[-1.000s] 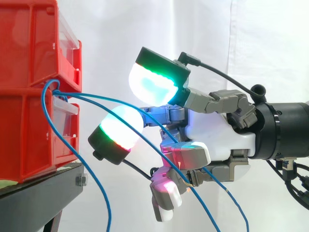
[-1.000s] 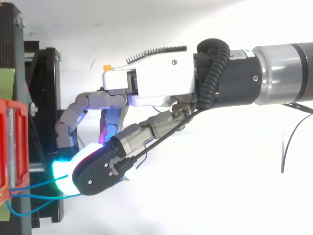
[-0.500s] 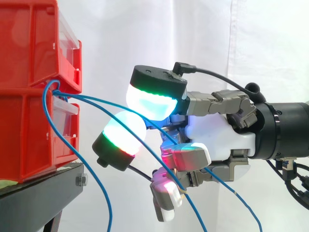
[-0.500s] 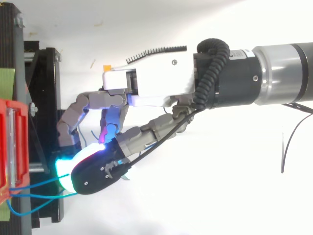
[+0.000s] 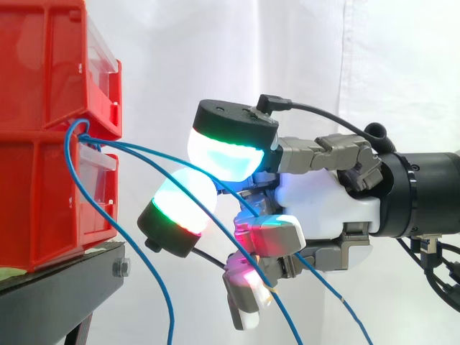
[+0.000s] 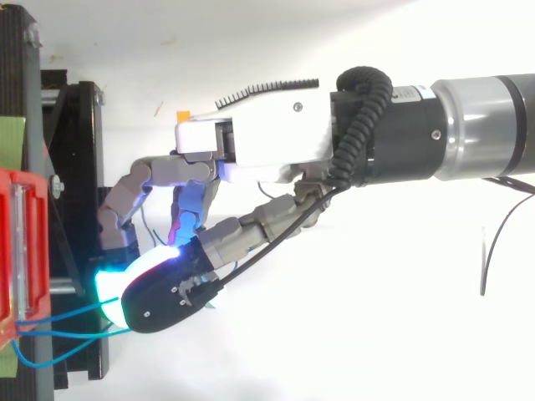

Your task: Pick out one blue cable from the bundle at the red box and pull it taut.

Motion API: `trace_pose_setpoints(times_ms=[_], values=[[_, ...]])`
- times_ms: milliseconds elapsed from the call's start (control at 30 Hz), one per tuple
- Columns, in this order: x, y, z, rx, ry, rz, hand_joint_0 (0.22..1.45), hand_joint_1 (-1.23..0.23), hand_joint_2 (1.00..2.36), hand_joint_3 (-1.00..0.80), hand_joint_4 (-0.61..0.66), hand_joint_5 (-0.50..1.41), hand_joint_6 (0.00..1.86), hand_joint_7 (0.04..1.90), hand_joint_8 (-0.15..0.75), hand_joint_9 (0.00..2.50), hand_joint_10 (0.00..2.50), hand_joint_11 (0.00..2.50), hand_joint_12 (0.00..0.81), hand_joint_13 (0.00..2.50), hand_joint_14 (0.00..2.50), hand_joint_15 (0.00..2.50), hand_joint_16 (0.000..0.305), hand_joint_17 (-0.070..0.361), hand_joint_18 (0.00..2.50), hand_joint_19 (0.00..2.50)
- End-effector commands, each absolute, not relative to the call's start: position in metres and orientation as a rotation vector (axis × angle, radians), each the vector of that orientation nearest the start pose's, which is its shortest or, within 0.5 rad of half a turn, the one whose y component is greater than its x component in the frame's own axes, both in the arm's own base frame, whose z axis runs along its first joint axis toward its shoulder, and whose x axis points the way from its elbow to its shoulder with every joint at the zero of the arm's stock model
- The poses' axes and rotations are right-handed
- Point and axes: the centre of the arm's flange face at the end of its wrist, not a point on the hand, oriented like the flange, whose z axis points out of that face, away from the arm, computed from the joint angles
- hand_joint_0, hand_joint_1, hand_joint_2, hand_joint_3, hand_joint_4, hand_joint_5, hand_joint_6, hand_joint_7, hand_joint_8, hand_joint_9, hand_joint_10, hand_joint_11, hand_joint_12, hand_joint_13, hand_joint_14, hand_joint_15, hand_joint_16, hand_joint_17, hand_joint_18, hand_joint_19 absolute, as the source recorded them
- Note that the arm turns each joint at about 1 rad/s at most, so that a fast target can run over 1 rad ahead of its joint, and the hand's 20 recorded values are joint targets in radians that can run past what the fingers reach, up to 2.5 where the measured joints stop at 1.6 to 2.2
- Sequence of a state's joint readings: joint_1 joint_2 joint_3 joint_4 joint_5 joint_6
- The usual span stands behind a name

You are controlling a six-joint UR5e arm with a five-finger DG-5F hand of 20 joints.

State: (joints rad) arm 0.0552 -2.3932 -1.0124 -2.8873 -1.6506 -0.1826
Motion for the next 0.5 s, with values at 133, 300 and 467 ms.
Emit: trace_pose_setpoints(times_ms=[133, 300, 467], values=[[0.7939, -0.0815, 0.2487, 1.004, 1.388, 1.171, 0.63, -0.53, 1.02, -0.21, 0.11, -0.18, 0.91, 0.75, 0.304, 1.24, 0.02, 0.98, 0.416, 1.06, 0.02, 0.68, 0.056, 0.125, 0.80, 0.75], [0.7939, -0.0815, 0.2487, 1.004, 1.388, 1.171, 0.63, -0.52, 1.02, -0.22, 0.10, -0.19, 0.91, 0.73, 0.305, 1.21, 0.02, 0.98, 0.413, 1.06, 0.03, 0.67, 0.055, 0.124, 0.79, 0.75], [0.7941, -0.0815, 0.2489, 1.003, 1.387, 1.172, 0.63, -0.52, 1.02, -0.27, 0.12, -0.19, 0.90, 0.73, 0.298, 1.22, 0.02, 0.97, 0.414, 1.05, 0.02, 0.68, 0.055, 0.124, 0.79, 0.75]])
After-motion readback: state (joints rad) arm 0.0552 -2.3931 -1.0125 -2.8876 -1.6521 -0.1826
